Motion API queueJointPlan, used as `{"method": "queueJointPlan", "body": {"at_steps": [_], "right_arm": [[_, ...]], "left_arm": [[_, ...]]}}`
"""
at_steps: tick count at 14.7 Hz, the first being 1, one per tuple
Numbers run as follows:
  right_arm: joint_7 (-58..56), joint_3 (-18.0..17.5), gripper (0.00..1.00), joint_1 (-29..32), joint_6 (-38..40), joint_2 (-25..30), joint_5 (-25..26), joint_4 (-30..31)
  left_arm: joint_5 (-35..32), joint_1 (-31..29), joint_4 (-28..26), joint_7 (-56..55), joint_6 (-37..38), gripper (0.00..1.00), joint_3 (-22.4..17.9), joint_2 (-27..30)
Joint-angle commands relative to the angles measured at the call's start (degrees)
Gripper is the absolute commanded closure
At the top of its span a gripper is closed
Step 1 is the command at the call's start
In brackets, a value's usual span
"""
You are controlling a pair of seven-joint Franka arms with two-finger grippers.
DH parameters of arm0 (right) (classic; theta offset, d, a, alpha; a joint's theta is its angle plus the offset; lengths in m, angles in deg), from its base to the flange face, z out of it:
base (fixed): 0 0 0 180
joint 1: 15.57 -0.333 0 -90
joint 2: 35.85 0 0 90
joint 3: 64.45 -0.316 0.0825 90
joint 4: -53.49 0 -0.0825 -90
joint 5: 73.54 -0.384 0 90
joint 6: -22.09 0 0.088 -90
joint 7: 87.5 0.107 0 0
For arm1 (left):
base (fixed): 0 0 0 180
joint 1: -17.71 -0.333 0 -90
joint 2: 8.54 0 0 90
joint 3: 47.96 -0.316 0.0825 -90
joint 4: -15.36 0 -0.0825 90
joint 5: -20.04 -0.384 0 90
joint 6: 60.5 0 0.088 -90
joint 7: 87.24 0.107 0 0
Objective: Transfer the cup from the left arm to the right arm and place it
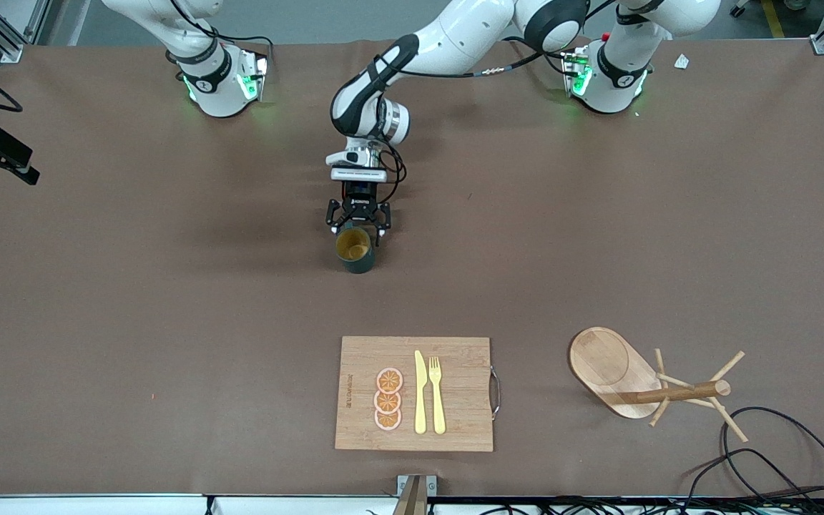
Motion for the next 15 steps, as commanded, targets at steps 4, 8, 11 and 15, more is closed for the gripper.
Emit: {"method": "queueJointPlan", "body": {"at_steps": [4, 8, 11, 15], "right_arm": [[0.0, -0.4, 0.00, 1.0, 0.1, -0.3, -1.0, 0.3], [0.5, -0.4, 0.00, 0.7, 0.3, -1.1, -1.0, 0.7], [0.9, -0.7, 0.00, -0.8, 0.8, -4.5, -1.1, 0.7], [1.1, -0.7, 0.00, -4.3, 0.0, -6.8, -1.2, 2.2]], "left_arm": [[13.2, 2.1, 0.7, 0.8, 4.4, 0.00, 4.8, 5.0], [25.0, 2.1, 1.0, 5.1, 4.4, 0.00, 6.1, 11.8], [36.3, 0.4, 0.9, 13.5, 4.4, 0.00, 5.5, 20.3], [49.2, -8.9, 0.9, 27.6, 4.4, 0.00, 5.5, 30.1]]}}
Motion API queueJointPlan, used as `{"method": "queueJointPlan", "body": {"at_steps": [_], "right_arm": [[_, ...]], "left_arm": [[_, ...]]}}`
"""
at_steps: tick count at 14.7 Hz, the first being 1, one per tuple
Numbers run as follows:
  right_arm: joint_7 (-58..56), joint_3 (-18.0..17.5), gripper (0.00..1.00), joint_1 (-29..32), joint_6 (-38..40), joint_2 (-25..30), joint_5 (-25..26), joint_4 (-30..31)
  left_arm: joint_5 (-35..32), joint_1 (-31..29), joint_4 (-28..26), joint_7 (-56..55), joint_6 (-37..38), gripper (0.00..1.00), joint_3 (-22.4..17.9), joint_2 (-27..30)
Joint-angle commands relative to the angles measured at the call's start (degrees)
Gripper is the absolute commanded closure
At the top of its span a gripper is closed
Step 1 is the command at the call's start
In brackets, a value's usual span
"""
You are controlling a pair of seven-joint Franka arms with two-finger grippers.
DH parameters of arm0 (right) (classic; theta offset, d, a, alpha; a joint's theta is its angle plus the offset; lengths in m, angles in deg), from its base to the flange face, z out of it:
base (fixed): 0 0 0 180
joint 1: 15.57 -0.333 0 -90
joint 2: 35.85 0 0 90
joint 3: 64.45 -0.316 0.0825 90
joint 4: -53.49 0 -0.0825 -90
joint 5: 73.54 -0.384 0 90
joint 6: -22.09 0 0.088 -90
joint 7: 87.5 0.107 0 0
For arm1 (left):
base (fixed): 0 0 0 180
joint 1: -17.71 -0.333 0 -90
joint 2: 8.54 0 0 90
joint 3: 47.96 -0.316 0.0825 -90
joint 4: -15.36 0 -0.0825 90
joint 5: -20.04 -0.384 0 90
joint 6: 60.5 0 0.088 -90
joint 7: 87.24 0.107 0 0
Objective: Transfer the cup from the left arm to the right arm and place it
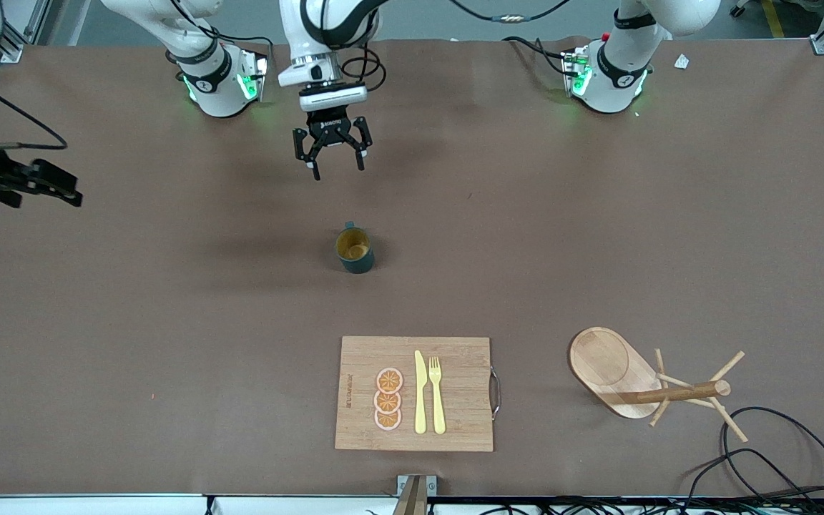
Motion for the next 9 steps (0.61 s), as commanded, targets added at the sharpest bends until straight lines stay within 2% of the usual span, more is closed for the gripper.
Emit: {"method": "queueJointPlan", "body": {"at_steps": [1, 4, 9], "right_arm": [[0.8, 0.1, 0.00, -1.2, -0.6, -0.4, -1.7, 1.3], [1.7, 0.1, 0.00, -1.7, -5.4, -0.9, -4.1, 5.9], [7.1, 0.1, 0.00, -9.8, -13.4, -5.9, -4.4, 11.2]], "left_arm": [[7.9, -7.8, -2.2, 9.9, -0.5, 0.00, 0.5, 6.8], [15.3, -16.8, -2.1, 21.2, -0.5, 0.00, 0.5, 10.8], [20.9, -30.4, -2.2, 37.8, -0.5, 0.00, 0.8, 13.7]]}}
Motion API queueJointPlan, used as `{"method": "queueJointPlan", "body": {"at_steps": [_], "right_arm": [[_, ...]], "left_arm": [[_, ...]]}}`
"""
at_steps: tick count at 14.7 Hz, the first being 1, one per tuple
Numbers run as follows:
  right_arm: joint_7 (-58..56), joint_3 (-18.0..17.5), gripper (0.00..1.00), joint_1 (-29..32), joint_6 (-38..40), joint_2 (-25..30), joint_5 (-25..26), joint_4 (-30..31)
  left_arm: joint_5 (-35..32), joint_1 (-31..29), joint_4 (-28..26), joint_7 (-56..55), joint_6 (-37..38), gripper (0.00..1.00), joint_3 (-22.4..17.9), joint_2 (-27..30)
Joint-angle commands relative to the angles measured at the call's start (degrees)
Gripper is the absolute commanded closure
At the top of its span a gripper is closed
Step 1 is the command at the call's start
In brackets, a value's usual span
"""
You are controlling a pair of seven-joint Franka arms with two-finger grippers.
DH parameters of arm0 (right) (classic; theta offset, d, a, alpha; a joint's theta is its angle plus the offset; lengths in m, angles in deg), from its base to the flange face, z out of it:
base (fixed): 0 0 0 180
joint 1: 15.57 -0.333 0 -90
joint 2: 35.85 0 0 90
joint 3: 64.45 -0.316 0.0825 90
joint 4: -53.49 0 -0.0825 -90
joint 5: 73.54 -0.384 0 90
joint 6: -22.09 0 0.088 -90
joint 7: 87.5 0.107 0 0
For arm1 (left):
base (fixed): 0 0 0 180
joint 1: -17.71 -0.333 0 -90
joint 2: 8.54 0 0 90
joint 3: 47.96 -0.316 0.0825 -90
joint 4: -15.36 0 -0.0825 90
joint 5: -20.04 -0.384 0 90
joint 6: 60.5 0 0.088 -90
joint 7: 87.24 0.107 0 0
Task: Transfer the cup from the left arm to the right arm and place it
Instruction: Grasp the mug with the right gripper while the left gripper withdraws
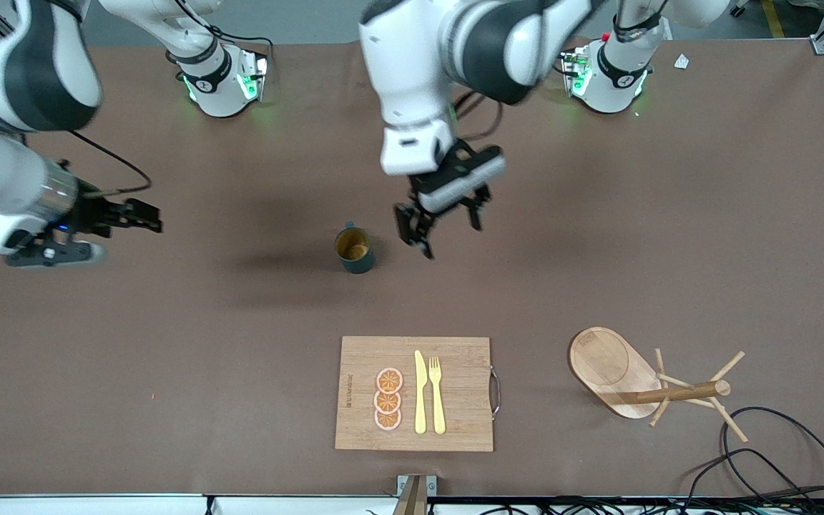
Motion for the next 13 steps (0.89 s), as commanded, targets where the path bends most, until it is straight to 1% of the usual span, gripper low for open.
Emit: {"method": "queueJointPlan", "body": {"at_steps": [1, 3, 4, 6, 9, 11, 13], "right_arm": [[5.0, 0.3, 0.00, -5.7, -7.1, -1.5, -1.4, 4.9], [9.2, 0.3, 0.00, -9.9, -13.9, -3.2, -3.6, 8.6], [10.4, 0.3, 0.00, -12.1, -16.1, -4.6, -4.0, 9.1], [14.3, 0.3, 0.00, -16.4, -19.1, -8.0, -4.1, 9.2], [20.8, 0.3, 0.00, -23.2, -22.7, -10.5, -4.1, 9.7], [21.6, 0.3, 0.00, -25.0, -26.7, -11.6, -4.1, 11.4], [21.7, 0.3, 0.01, -26.0, -30.3, -13.7, -4.1, 12.0]], "left_arm": [[4.4, -6.5, -1.8, 7.7, -0.4, 0.00, 0.9, 2.4], [8.1, -11.2, -1.8, 13.3, -0.4, 0.00, 0.9, 3.1], [9.0, -13.2, -1.8, 15.8, -0.5, 0.00, 1.0, 3.2], [11.4, -17.2, -1.8, 22.7, -0.5, 0.00, 1.0, 4.2], [19.2, -23.7, -1.7, 33.8, -0.5, 0.00, 1.1, 5.5], [23.5, -27.9, -1.6, 43.5, -0.5, 0.00, 1.1, 5.7], [23.8, -31.2, -1.5, 54.1, -0.5, 0.00, 1.1, 5.9]]}}
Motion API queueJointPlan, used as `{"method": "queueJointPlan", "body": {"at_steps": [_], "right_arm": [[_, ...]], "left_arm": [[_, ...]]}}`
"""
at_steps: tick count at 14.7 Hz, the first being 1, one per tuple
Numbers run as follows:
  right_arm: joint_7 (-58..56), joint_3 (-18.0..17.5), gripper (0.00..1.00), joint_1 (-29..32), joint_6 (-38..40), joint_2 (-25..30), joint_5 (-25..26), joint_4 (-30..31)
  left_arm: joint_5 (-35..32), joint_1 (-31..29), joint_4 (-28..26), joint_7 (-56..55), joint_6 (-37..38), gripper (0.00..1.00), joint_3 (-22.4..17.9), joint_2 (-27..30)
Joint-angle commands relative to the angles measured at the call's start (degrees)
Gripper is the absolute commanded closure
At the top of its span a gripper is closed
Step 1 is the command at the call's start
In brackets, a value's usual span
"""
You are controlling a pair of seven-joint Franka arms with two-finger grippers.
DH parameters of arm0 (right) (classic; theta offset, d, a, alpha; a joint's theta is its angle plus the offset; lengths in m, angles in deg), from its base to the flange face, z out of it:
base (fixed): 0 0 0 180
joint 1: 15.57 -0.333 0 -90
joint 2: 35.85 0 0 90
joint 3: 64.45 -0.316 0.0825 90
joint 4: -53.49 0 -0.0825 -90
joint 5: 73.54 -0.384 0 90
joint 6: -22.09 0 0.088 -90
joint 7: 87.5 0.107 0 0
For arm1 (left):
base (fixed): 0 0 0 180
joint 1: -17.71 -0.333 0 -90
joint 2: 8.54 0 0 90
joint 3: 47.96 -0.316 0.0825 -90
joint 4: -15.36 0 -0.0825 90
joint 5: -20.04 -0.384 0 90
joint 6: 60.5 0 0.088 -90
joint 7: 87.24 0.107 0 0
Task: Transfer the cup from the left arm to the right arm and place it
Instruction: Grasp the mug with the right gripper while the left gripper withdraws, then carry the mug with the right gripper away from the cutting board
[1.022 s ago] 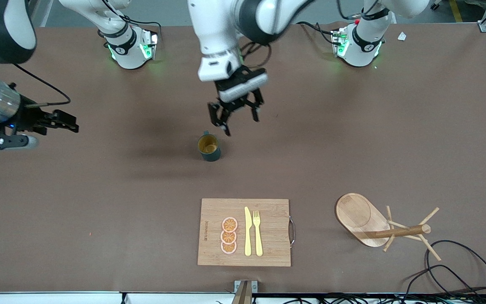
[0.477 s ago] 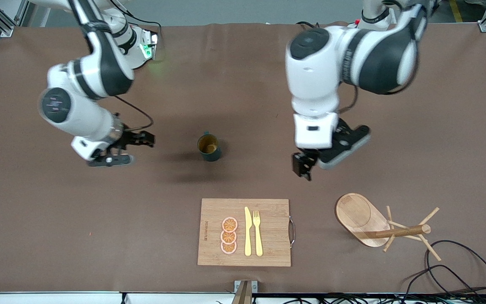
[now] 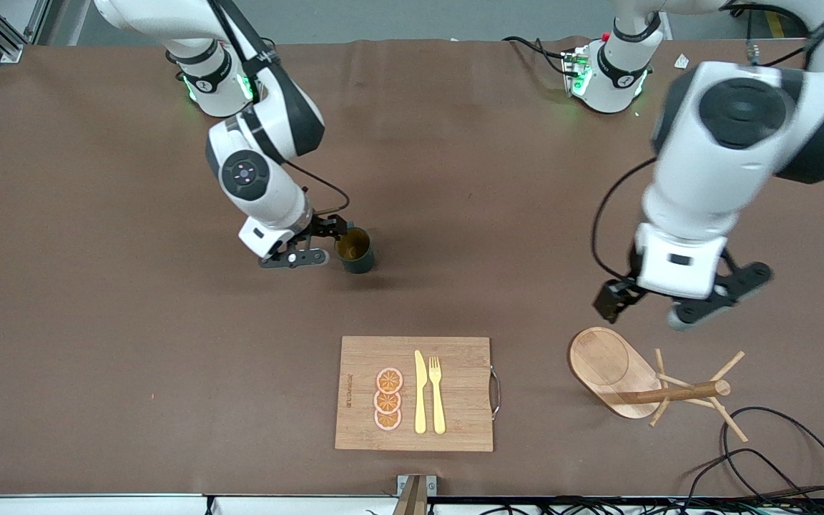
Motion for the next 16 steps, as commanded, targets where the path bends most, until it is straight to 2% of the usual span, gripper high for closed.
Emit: {"method": "queueJointPlan", "body": {"at_steps": [1, 3, 5, 9, 10, 11, 16], "right_arm": [[0.3, 0.5, 0.03, -0.7, -5.2, -2.2, -0.6, 1.7], [0.4, 0.5, 0.09, -1.9, -8.8, -4.2, -0.6, 1.8], [0.4, 0.5, 0.25, -2.3, -9.7, -5.1, -0.6, 1.7], [0.0, 0.5, 0.85, -2.1, -9.5, -5.1, -0.5, 1.2], [-0.4, 0.5, 0.94, -1.7, -9.4, -5.1, -0.5, 1.0], [-0.7, 0.5, 0.99, -1.5, -9.3, -5.1, -0.5, 0.5], [-6.2, 0.8, 1.00, 0.6, -9.0, -5.0, -0.2, -2.1]], "left_arm": [[1.6, -4.1, -1.5, 11.9, -0.3, 0.00, 0.6, 1.9], [1.8, -5.8, -1.4, 15.7, 0.3, 0.00, 0.6, 2.6], [3.7, -6.8, -1.3, 19.3, 3.4, 0.00, 0.2, 3.9], [7.5, -8.1, -0.8, 24.2, 8.4, 0.00, 0.2, 5.8], [8.1, -8.2, -0.8, 24.4, 9.9, 0.00, 0.2, 6.3], [8.2, -8.4, -0.8, 24.4, 10.5, 0.00, 0.2, 6.6], [8.1, -8.7, -1.5, 25.5, 15.0, 0.00, 0.4, 11.5]]}}
